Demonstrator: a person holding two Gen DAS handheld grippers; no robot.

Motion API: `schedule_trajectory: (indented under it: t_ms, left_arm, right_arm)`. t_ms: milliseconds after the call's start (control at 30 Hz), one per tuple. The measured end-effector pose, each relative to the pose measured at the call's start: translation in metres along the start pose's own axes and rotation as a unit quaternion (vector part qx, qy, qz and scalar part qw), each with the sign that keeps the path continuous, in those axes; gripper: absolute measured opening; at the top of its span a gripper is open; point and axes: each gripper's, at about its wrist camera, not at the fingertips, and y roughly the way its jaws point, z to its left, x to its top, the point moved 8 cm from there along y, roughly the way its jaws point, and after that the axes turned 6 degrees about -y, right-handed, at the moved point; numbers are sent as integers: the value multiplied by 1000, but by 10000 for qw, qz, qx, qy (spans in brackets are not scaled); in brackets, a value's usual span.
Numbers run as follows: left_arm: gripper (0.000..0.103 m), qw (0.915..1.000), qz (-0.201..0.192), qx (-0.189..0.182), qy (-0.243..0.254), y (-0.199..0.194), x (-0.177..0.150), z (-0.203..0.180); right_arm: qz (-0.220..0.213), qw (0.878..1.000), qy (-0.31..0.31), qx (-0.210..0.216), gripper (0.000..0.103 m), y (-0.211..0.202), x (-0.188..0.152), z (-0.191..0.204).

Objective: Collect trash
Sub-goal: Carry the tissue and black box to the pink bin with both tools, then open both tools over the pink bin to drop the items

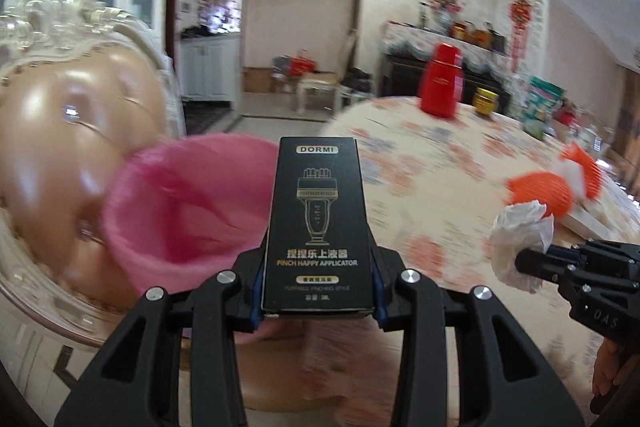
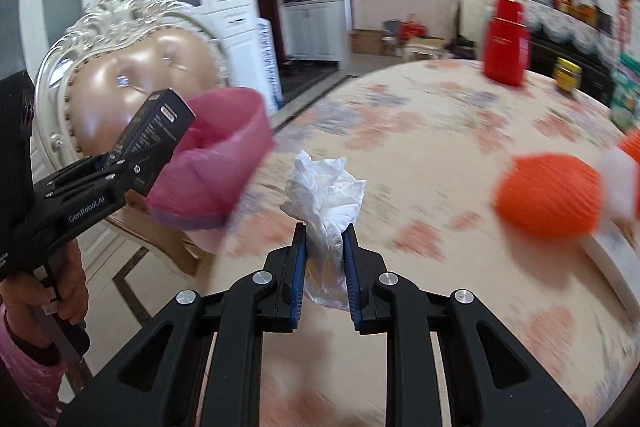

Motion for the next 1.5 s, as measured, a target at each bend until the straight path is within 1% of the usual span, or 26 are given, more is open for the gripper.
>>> schedule_trajectory:
  t_ms: [33, 167, 300, 433, 633, 700, 733, 767, 800, 833, 933, 967, 1100, 1167, 1200, 1333, 1500]
  left_arm:
    - [38, 9999, -39, 136, 0, 0, 5, 14]
    - [38, 9989, 0, 465, -88, 13, 19, 53]
    - [38, 9973, 109, 668, -279, 38, 30, 84]
    - [39, 9967, 219, 731, -289, 59, 38, 97]
    - [39, 9950, 310, 841, -432, 82, 44, 110]
    - [50, 9939, 296, 924, -527, 83, 45, 116]
    - [64, 9929, 245, 993, -604, 80, 45, 119]
    - [74, 9921, 170, 1045, -669, 77, 46, 122]
    - [76, 9914, 76, 1089, -722, 74, 48, 125]
    - [77, 9909, 4, 1128, -738, 70, 48, 126]
    - [79, 9887, -49, 1325, -696, 62, 47, 133]
    - [82, 9878, -60, 1370, -732, 59, 46, 135]
    - [89, 9862, -126, 1416, -847, 46, 39, 137]
    - [96, 9854, -174, 1464, -856, 38, 33, 133]
    - [96, 9855, -191, 1451, -854, 37, 31, 131]
    - [98, 9894, -151, 1191, -815, 31, 19, 109]
    - [98, 9956, -43, 623, -703, 33, 7, 60]
  right_arm:
    - [-4, 9999, -63, 101, 20, 9, 8, 10]
    - [-66, 9986, -303, 421, 20, 39, 36, 43]
    - [-88, 9962, -524, 686, 20, 71, 63, 73]
    - [-105, 9948, -530, 869, 21, 94, 85, 86]
    - [-18, 9930, -540, 1046, 22, 129, 105, 102]
    - [-10, 9916, -601, 1143, 24, 137, 109, 108]
    - [37, 9908, -658, 1180, 32, 143, 110, 111]
    - [56, 9908, -670, 1173, 41, 146, 110, 112]
    - [46, 9910, -664, 1163, 60, 148, 111, 112]
    - [-62, 9910, -639, 1179, 67, 146, 111, 111]
    - [-101, 9910, -670, 1157, 67, 143, 109, 108]
    - [-119, 9912, -675, 1130, 67, 140, 108, 106]
    - [-269, 9926, -616, 1008, 67, 115, 98, 90]
    - [-320, 9937, -559, 913, 67, 101, 90, 78]
    - [-324, 9943, -526, 871, 67, 96, 86, 73]
    - [-362, 9974, -358, 517, 68, 66, 63, 42]
    - [-368, 9992, -138, 72, 69, 34, 35, 3]
